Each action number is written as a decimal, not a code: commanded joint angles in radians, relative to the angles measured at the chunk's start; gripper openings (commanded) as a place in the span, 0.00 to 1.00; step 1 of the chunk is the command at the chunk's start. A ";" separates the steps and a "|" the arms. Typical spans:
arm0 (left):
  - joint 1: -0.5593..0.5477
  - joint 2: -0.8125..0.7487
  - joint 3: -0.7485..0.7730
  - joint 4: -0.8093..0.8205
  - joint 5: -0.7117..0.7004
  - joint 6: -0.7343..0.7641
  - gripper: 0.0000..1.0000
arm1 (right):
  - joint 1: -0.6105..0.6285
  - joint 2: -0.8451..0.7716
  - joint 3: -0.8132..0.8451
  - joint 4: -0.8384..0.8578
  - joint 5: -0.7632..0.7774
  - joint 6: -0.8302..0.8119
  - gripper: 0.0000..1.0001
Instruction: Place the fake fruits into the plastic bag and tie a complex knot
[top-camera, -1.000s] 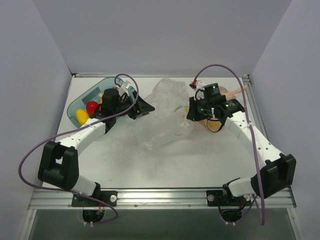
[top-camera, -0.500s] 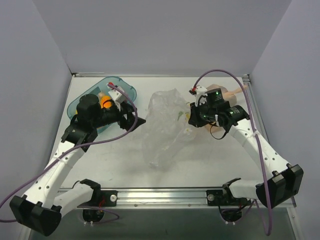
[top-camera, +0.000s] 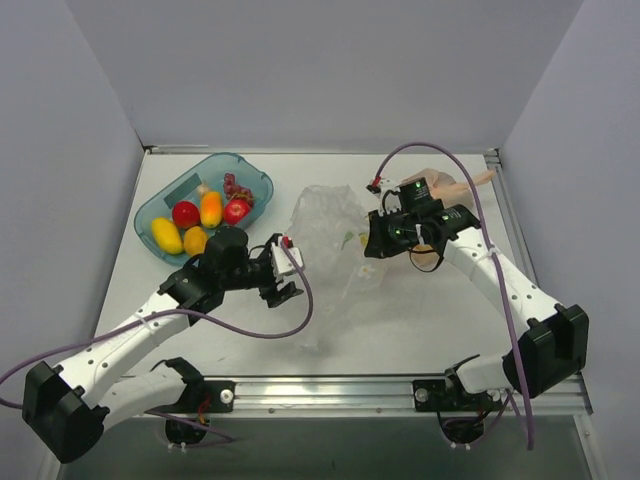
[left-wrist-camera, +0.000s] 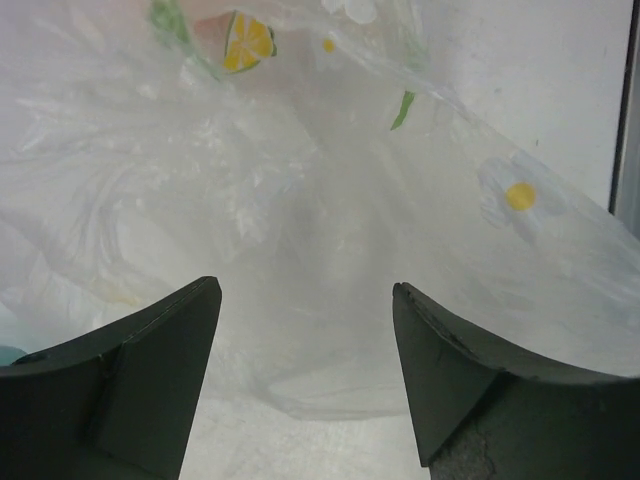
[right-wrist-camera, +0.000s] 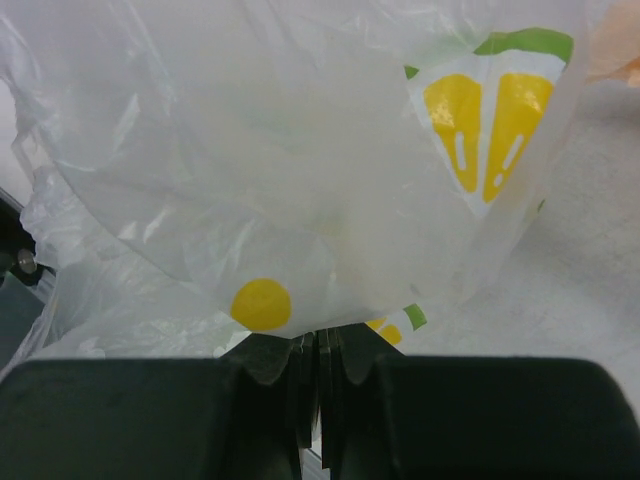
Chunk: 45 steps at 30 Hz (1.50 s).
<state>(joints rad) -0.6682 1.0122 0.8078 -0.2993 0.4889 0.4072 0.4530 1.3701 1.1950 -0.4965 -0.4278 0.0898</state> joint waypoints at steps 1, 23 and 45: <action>-0.054 -0.043 -0.036 0.189 -0.038 0.285 0.81 | 0.006 0.020 0.047 -0.007 -0.078 0.028 0.00; 0.043 -0.020 0.129 0.408 -0.110 0.030 0.00 | 0.033 0.047 0.031 -0.099 0.029 -0.159 0.00; 0.396 0.158 0.405 0.301 0.008 -0.622 0.94 | 0.012 0.072 0.138 -0.198 0.029 -0.173 0.00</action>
<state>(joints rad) -0.3355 1.2186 1.1473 0.0662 0.4725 -0.1471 0.4892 1.4261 1.2854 -0.6395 -0.3939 -0.1242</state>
